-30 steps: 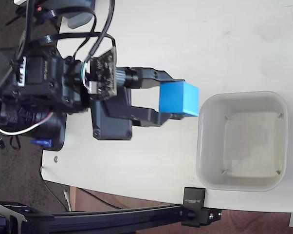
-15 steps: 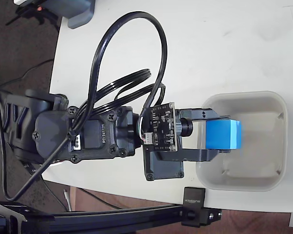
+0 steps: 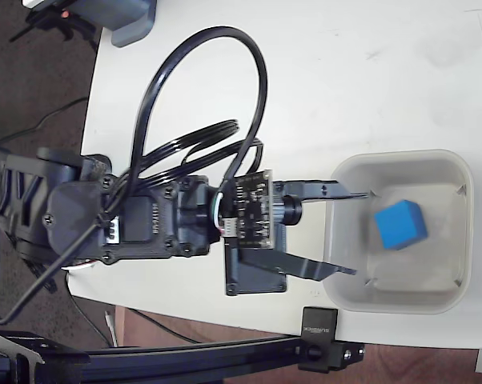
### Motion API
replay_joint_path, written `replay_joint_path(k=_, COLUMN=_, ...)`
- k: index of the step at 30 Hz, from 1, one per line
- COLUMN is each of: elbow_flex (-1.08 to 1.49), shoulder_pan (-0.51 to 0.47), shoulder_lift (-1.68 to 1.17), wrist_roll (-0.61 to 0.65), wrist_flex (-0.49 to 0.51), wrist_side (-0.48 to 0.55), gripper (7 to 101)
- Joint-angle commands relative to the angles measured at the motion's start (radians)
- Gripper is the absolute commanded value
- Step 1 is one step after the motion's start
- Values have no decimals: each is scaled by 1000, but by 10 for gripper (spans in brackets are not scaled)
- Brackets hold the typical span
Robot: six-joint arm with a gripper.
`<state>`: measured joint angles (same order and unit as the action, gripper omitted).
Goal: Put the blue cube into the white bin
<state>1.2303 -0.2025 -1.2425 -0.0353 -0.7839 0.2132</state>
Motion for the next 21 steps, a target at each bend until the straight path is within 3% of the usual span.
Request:
replay_joint_path(k=1, elbow_flex=252, shoulder_pan=21, shoulder_lift=-348, wrist_roll=15, wrist_flex=46, wrist_side=-51, gripper=1003)
replay_joint_path(k=8, elbow_flex=914, shoulder_pan=28, shoulder_lift=-950, wrist_roll=69, wrist_flex=44, wrist_side=-91, gripper=1003)
replay_joint_path(k=13, elbow_flex=1436, shoulder_pan=138, shoulder_lift=-1405, wrist_roll=26, wrist_flex=117, wrist_side=-184, gripper=1003)
replay_joint_path(k=21, elbow_flex=1697, shoulder_pan=268, shoulder_lift=-1796, wrist_roll=-9, wrist_flex=-8, wrist_side=-281, gripper=1003)
